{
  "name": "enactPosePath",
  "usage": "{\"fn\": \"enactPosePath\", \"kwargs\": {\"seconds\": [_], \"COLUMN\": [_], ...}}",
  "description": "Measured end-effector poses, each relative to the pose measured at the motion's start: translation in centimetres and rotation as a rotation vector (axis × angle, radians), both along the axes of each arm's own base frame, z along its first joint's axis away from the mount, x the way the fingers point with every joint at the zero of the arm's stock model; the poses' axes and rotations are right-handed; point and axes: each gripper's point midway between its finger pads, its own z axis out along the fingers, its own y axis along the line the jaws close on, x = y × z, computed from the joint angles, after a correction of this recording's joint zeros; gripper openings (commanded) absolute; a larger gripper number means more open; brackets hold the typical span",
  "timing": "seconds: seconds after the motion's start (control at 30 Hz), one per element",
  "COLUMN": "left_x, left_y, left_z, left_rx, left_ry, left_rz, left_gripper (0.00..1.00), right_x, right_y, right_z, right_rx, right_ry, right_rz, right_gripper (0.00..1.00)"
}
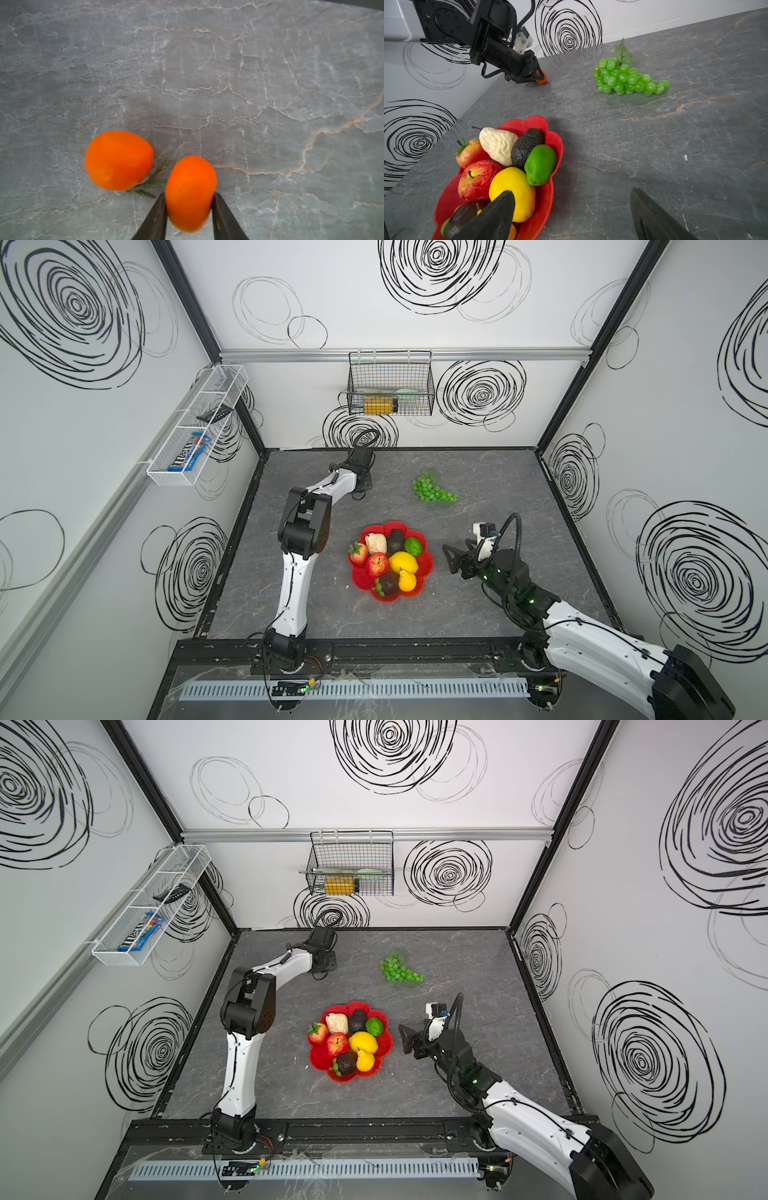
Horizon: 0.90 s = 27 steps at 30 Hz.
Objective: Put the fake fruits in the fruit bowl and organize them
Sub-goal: 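Lower the left gripper onto the orange tomatoes and close on one, then carry the tomatoes with left toward the bowl while right approaches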
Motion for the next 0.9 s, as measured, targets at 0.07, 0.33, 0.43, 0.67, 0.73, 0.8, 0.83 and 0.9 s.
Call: {"fn": "enactPosePath", "kwargs": {"seconds": [0.07, 0.33, 0.43, 0.67, 0.73, 0.8, 0.83, 0.9], "left_x": [-0.6, -3.8, -5.4, -9.2, -10.2, -11.7, -12.4, -14.1], "left_y": [0.0, -0.9, -2.2, -5.3, -6.2, -7.6, -8.3, -9.7], "left_z": [0.2, 4.2, 7.2, 13.8, 15.4, 17.3, 17.9, 19.0], "left_rx": [0.002, -0.094, -0.195, -0.496, -0.573, -0.671, -0.714, -0.801], "left_ry": [0.002, -0.063, -0.128, -0.269, -0.297, -0.329, -0.339, -0.346], "left_rz": [-0.005, -0.032, -0.049, -0.099, -0.115, -0.144, -0.157, -0.184], "left_gripper": [0.37, 0.35, 0.35, 0.34, 0.34, 0.34, 0.34, 0.35], "right_x": [0.0, 0.1, 0.1, -0.4, -0.4, -0.3, -0.3, -0.1], "right_y": [0.0, -0.1, -0.1, 1.4, 2.2, 3.3, 3.8, 5.1], "right_z": [0.0, 0.0, 0.0, 0.7, 1.3, 1.8, 2.0, 2.5], "right_rx": [0.0, 0.0, 0.001, 0.033, 0.049, 0.05, 0.048, 0.029], "right_ry": [0.0, 0.001, 0.002, -0.001, -0.012, -0.028, -0.035, -0.052], "right_rz": [0.0, -0.004, -0.002, 0.078, 0.114, 0.155, 0.17, 0.208], "right_gripper": [0.91, 0.91, 0.91, 0.9, 0.89, 0.89, 0.89, 0.89]}}
